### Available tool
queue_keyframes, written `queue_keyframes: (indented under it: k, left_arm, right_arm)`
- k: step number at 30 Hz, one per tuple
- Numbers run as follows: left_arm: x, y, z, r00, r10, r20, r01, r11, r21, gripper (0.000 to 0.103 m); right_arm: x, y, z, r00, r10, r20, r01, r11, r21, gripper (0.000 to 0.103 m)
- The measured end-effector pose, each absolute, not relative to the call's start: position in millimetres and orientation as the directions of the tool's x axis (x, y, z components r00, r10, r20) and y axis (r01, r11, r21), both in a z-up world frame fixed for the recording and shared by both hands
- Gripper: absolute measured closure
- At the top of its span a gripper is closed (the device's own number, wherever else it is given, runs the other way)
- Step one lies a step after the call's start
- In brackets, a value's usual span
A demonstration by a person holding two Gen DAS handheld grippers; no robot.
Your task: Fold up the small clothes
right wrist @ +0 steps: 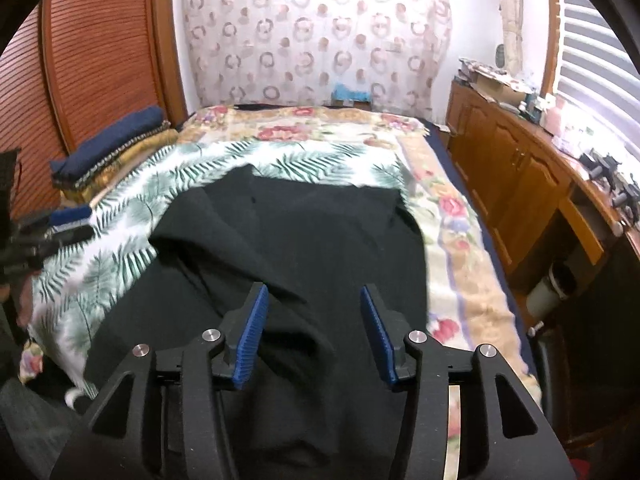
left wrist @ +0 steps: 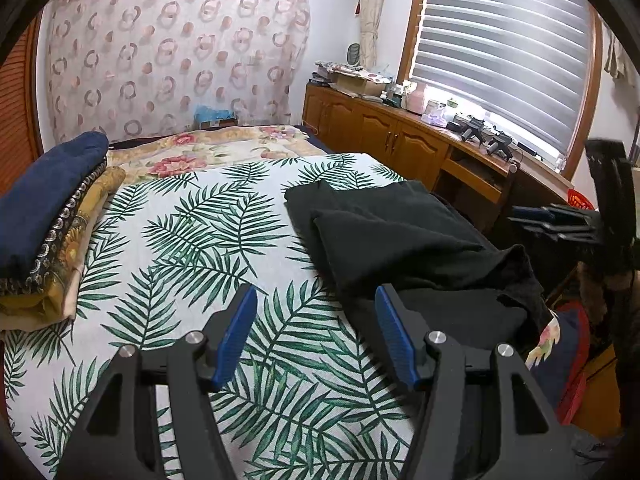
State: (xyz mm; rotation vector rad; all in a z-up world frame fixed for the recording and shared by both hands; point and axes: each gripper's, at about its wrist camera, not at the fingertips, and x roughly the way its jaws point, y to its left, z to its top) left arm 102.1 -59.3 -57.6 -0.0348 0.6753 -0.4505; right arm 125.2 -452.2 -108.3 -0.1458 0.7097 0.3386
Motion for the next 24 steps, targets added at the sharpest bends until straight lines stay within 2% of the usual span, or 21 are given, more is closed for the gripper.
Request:
queue_keyframes:
  k: [6, 10, 20, 24]
  left_arm:
    - [102, -54, -59, 0.689, -0.409, -0.598, 0.382, 0.907, -0.179, 0.042]
    - [102, -51, -61, 0.688, -0.407, -0.601, 0.376, 0.908, -0.184, 0.042]
    - [100, -41, -63, 0.693, -0.396, -0.603, 0.356, 0.915, -0.192, 0.042]
    - [100, -36, -65, 0.692, -0.394, -0.605, 0.347, 0.916, -0.2, 0.042]
  right_arm:
    - [152, -410, -110, 0.693, 0.296, -0.658, -0.411, 0.911, -0.023, 0.054]
    - [166, -379, -113, 0.684, 0.303, -0.663, -0.449, 0.892, -0.056, 0.05]
    - [195, -311, -139, 0.549, 0.412, -0.728, -0.622, 0.783, -0.026, 0.05]
    - [194, -290, -150, 0.514, 0.402, -0.758, -0.665, 0.745, -0.055, 0.05]
